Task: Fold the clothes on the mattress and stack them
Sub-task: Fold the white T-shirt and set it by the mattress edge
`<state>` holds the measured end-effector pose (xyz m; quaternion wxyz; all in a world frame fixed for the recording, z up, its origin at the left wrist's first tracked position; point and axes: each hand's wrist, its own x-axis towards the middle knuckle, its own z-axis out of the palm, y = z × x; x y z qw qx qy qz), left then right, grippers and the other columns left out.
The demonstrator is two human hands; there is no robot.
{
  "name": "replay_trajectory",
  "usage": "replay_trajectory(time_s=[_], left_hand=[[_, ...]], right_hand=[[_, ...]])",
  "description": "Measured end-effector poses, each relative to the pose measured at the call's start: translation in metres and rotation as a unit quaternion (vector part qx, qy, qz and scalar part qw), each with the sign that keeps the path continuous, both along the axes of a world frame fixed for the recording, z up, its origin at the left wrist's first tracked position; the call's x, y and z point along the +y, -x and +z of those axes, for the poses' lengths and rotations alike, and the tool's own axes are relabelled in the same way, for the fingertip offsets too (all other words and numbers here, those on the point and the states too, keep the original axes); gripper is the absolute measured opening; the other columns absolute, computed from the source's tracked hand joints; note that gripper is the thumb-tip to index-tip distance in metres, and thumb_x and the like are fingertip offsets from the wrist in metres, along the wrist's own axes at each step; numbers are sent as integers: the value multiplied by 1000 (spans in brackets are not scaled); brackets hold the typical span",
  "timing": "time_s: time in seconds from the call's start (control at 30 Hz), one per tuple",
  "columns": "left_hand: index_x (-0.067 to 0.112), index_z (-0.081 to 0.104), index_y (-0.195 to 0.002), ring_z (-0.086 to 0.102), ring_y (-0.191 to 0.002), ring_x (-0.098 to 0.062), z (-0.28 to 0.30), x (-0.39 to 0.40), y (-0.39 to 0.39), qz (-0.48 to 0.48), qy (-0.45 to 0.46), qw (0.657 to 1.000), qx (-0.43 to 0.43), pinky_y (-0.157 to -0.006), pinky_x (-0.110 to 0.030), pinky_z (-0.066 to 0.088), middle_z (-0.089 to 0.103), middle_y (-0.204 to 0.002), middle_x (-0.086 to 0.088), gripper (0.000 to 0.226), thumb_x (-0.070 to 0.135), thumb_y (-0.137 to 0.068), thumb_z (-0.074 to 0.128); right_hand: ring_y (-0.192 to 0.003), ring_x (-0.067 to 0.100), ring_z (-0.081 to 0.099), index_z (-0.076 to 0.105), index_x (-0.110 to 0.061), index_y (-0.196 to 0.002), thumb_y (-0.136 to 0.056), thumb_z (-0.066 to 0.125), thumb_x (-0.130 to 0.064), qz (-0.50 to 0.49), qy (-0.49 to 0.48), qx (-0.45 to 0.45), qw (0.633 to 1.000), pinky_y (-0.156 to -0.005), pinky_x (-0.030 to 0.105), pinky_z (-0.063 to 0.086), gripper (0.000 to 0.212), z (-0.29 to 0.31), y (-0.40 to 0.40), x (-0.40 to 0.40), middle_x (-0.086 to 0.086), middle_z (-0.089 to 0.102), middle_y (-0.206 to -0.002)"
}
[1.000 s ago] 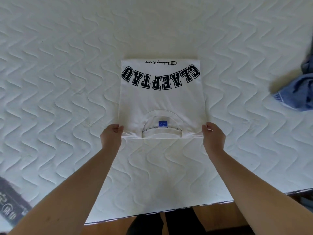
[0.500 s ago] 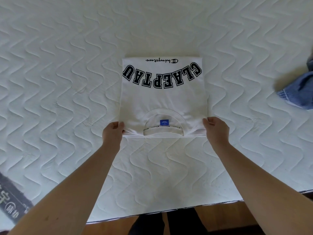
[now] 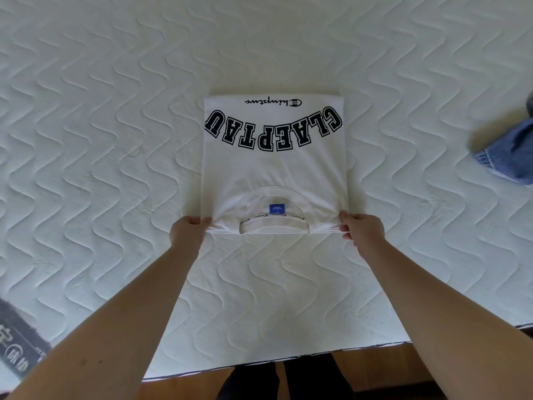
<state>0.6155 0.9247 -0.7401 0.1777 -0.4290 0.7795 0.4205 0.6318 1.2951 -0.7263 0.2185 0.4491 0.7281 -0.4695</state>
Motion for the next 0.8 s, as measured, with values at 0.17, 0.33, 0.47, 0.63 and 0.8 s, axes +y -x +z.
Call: replay_trajectory(time_s=[0.17, 0.33, 0.47, 0.63, 0.8], left_hand=[[8, 64, -113, 61, -89, -27, 2, 4, 5, -80, 35, 996, -24, -73, -32, 48, 66, -96, -4, 34, 26, -86, 72], [9, 62, -109, 59, -80, -15, 7, 3, 9, -81, -6, 997, -19, -63, -23, 46, 65, -95, -4, 31, 25, -84, 70], [5, 50, -118, 67, -97, -24, 13, 5, 6, 87, -219, 972, 19, -71, -27, 59, 61, -111, -14, 36, 15, -88, 68], [6, 62, -105, 72, -93, -19, 17, 9, -5, 130, -263, 955, 37, -75, -29, 59, 69, -109, -13, 17, 17, -93, 64], [6, 66, -98, 73, -91, -21, 51, 11, -13, 160, -257, 951, 62, -73, -30, 59, 73, -100, -11, 15, 20, -95, 61]], right_hand=[[-85, 24, 60, 58, -11, -102, -82, 75, -38, 56, -128, 22, 990, -73, 32, 45, 38, -1, 0, 3, 1, 61, -89], [-80, 17, 57, 60, -17, -101, -87, 65, -50, 91, -87, 55, 990, -71, 29, 42, 37, -3, 4, -3, -5, 61, -84], [-68, 17, 57, 65, -12, -89, -87, 65, -50, 130, -70, -22, 989, -72, 36, 52, 38, -2, 16, 0, 1, 62, -74], [-75, 22, 67, 61, -2, -116, -88, 72, -27, 24, 60, 4, 998, -50, 16, 53, 39, 10, 13, -3, 4, 63, -93], [-85, 21, 67, 65, -5, -103, -91, 67, -18, -10, 96, 40, 995, -69, 24, 56, 17, 37, 1, -7, 14, 66, -107]])
